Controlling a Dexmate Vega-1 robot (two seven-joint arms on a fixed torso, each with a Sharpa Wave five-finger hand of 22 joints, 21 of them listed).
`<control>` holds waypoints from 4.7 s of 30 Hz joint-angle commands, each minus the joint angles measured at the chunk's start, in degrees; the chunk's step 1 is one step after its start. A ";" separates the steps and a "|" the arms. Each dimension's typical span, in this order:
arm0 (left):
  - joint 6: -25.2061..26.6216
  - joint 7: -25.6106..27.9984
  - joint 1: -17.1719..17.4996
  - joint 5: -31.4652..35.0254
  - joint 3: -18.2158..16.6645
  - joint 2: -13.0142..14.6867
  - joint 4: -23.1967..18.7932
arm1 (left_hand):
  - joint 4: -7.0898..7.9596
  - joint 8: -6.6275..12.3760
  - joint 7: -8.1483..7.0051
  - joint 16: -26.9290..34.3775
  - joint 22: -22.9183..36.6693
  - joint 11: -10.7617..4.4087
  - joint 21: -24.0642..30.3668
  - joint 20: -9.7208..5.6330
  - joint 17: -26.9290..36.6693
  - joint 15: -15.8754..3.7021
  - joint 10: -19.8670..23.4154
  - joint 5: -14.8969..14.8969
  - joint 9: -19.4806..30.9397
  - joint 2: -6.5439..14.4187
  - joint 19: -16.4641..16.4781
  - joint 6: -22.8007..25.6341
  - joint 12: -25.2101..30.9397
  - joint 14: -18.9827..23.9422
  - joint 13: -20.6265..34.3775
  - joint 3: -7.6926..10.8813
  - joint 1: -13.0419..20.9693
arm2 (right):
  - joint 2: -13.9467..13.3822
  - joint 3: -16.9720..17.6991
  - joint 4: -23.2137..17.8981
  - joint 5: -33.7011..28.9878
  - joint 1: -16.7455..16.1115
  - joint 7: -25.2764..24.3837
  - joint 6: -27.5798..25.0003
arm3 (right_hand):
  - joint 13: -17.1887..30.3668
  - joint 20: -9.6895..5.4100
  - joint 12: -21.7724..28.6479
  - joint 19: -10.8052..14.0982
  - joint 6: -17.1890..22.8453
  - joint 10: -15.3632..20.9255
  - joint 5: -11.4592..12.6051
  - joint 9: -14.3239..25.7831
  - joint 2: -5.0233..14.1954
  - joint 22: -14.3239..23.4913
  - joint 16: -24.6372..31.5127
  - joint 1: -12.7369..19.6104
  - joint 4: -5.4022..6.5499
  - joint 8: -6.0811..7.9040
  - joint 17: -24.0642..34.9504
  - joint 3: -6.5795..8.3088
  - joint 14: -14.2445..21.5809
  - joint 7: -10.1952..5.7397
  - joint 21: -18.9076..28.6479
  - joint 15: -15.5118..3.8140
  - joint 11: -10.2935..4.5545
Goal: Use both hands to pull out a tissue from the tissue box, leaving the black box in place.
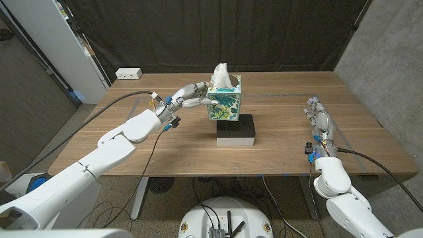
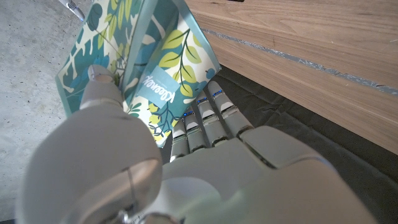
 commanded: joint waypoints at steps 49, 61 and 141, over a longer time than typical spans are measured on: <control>-0.30 0.02 -1.08 1.19 0.71 -0.73 0.78 | -0.26 0.28 0.05 -0.09 0.21 0.14 -0.29 -0.08 -0.04 -6.70 -0.10 -0.20 -0.06 -0.16 -0.09 -0.38 -0.25 -0.41 0.61 1.29 -1.35 | -2.19 5.62 -19.50 9.22 -1.17 -1.97 -16.67 | -0.02 -0.45 0.26 0.05 -2.50 -2.52 -0.16 0.18 2.35 0.25 0.52 -4.01 4.81 0.21 1.63 -0.12 -2.12 0.93 0.18 0.79 1.41; -0.72 -0.40 -1.90 1.16 1.06 -1.18 1.27 | -0.19 0.11 0.30 -0.13 0.21 0.37 -0.33 0.12 -0.01 -6.36 -0.30 -0.18 -0.07 0.01 -0.25 -0.76 -0.33 -0.60 0.70 1.65 -1.63 | -3.28 6.51 -21.80 9.53 0.41 -3.26 -21.23 | -0.03 -0.25 0.31 0.15 -2.76 -2.49 -0.14 0.17 2.27 0.25 0.60 -4.45 5.38 0.15 1.81 -0.16 -2.24 1.14 0.21 0.96 1.63; -0.96 0.06 -0.89 1.23 1.13 -1.39 0.61 | -0.22 -0.37 1.34 -0.11 0.22 1.10 -0.35 -0.12 -0.10 -5.98 -0.53 -0.27 -0.13 -0.22 -0.51 -0.84 -0.30 -0.78 1.03 3.23 -3.02 | -11.98 4.17 -28.35 -38.94 -0.38 -3.07 -33.38 | -0.11 -4.08 0.39 -0.62 -2.60 -2.28 0.51 0.13 3.85 0.15 1.23 0.96 6.33 0.28 1.31 6.91 -1.35 -5.44 0.14 -4.87 -5.29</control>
